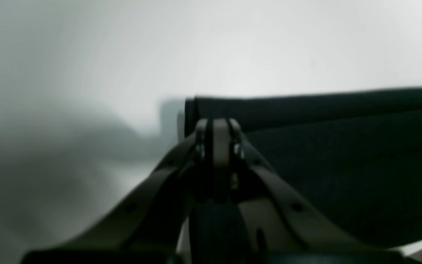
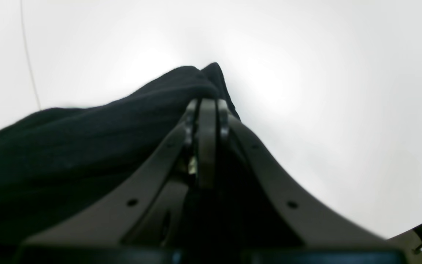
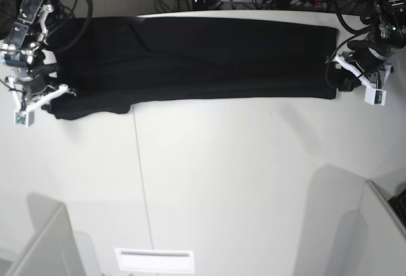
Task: Fold the T-shirt properly
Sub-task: 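Lift the hem and fold it over toward the collar with both grippers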
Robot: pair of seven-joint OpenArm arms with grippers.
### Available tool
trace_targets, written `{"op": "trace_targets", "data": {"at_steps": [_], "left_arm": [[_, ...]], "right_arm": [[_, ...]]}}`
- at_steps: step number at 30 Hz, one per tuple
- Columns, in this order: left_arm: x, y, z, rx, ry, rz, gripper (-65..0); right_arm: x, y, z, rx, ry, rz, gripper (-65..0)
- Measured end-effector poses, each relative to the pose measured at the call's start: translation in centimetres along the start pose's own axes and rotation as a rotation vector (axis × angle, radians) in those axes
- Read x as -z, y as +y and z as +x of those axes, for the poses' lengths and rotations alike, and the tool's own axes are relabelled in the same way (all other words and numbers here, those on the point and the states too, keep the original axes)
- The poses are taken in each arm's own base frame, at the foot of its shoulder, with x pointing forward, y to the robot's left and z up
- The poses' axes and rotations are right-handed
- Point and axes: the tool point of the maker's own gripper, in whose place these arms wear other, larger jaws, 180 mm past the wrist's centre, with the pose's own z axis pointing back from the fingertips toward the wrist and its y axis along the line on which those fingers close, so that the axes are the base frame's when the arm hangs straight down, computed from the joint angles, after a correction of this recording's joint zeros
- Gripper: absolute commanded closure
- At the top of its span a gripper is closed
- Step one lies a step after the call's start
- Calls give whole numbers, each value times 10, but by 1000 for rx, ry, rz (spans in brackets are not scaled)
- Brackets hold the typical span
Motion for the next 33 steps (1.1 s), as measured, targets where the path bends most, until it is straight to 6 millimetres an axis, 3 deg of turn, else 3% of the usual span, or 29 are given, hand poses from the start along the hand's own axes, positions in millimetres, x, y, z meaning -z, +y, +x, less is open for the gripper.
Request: {"op": "trace_targets", "data": {"at_steps": [10, 15, 33], "left_arm": [[-8, -2, -27, 9, 68, 0, 0], [-12, -1, -39, 10, 100, 4, 0], [-11, -1, -36, 10, 92, 3, 0]], "right_arm": [[-1, -1, -14, 0, 62, -3, 0], [-13, -1, -18, -27, 60, -11, 0], [-31, -19, -68, -10, 163, -53, 0]]}}
